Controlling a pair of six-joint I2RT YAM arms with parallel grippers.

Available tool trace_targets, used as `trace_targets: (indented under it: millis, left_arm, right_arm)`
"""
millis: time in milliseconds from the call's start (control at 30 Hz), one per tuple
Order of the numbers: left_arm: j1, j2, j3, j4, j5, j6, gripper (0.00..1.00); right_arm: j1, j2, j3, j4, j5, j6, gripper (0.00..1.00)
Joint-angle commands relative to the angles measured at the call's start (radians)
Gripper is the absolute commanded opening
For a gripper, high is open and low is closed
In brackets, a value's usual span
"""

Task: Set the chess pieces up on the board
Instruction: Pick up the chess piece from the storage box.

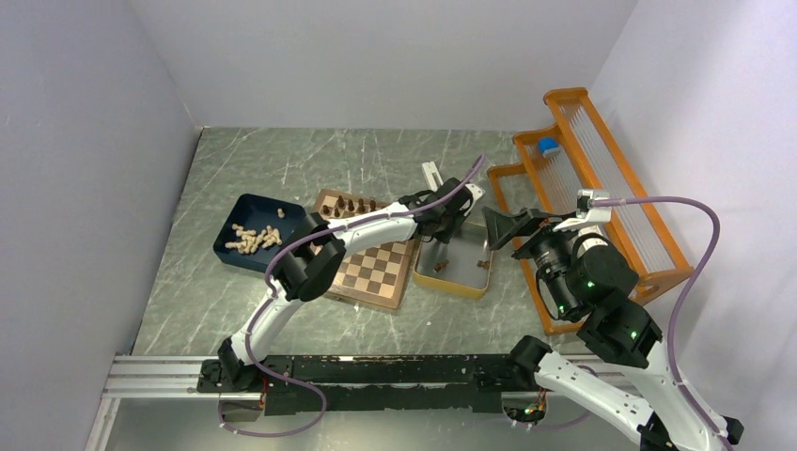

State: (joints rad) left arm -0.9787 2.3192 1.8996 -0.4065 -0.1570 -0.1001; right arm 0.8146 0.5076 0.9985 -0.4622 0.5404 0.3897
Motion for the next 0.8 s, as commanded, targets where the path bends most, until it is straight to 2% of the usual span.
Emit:
trace_targets:
  millis: [0,500,633,767]
  left_arm:
    - [-0.009,0.014,0.039,0.047,-0.025,0.013,0.32]
    - [-0.011,0.038,0.059,0.052,-0.035,0.019,0.32]
    - [-0.011,0.037,0.063,0.048,-0.029,0.026,0.29]
    - [-0.013,0.019,0.055,0.047,-0.019,0.025,0.20]
  right_arm:
    - [0.000,-0.013,0.011,-0.001,0.018,0.012,0.94]
    - [0.000,-0.031,0.015,-0.022,0.017,0.023,0.94]
    - [0.000,-0.026,0.019,-0.023,0.007,0.021,0.94]
    - [0.000,-0.017,0.029,-0.023,0.005,0.016,0.94]
